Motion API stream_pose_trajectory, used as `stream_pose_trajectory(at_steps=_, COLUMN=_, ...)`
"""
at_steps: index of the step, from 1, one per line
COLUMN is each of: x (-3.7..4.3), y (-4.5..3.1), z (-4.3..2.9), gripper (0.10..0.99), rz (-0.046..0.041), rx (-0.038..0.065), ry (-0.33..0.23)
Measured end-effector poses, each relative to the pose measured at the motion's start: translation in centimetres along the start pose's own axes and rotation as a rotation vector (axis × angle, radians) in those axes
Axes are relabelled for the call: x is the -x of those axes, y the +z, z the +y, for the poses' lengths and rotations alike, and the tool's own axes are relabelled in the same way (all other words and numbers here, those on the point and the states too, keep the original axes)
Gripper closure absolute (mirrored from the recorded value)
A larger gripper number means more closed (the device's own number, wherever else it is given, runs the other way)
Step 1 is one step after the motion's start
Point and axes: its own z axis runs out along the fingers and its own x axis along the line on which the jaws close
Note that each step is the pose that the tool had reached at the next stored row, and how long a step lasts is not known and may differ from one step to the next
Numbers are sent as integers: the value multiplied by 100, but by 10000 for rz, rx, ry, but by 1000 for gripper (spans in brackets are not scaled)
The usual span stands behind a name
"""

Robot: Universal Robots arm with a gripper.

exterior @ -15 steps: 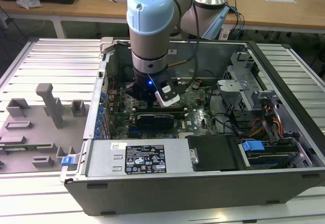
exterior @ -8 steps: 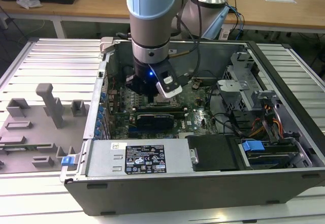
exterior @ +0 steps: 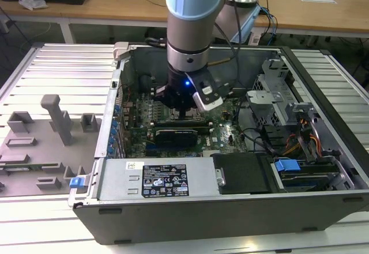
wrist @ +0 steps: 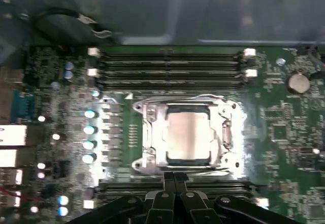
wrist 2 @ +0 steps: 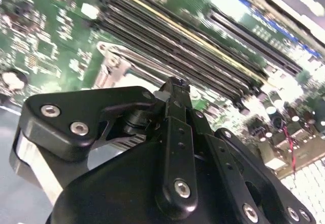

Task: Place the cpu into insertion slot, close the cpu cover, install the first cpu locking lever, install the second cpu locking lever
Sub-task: 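Install the second cpu locking lever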

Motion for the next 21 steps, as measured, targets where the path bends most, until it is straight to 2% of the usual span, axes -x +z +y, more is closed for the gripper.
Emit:
stream_pose_trajectory(at_steps=2, x=85, y=5, z=27, gripper=980, rz=46, rx=-241, ry=3)
stream_pose_trajectory(at_steps=3, x=110, y=18, z=113, gripper=980, rz=47, rx=-343, ry=3)
stream_pose_trajectory(at_steps=5, x=120, y=40, z=268, gripper=980, rz=47, rx=-466, ry=1)
stream_pose_trajectory(at_steps=7, x=120, y=52, z=349, gripper=980, rz=46, rx=-496, ry=0)
stream_pose_trajectory(at_steps=9, x=119, y=43, z=389, gripper=980, rz=47, rx=-517, ry=-1)
stream_pose_trajectory(at_steps=12, x=121, y=8, z=399, gripper=980, rz=46, rx=-534, ry=-3)
stream_pose_trajectory(at_steps=21, x=120, y=6, z=399, gripper=980, rz=46, rx=-535, ry=-1)
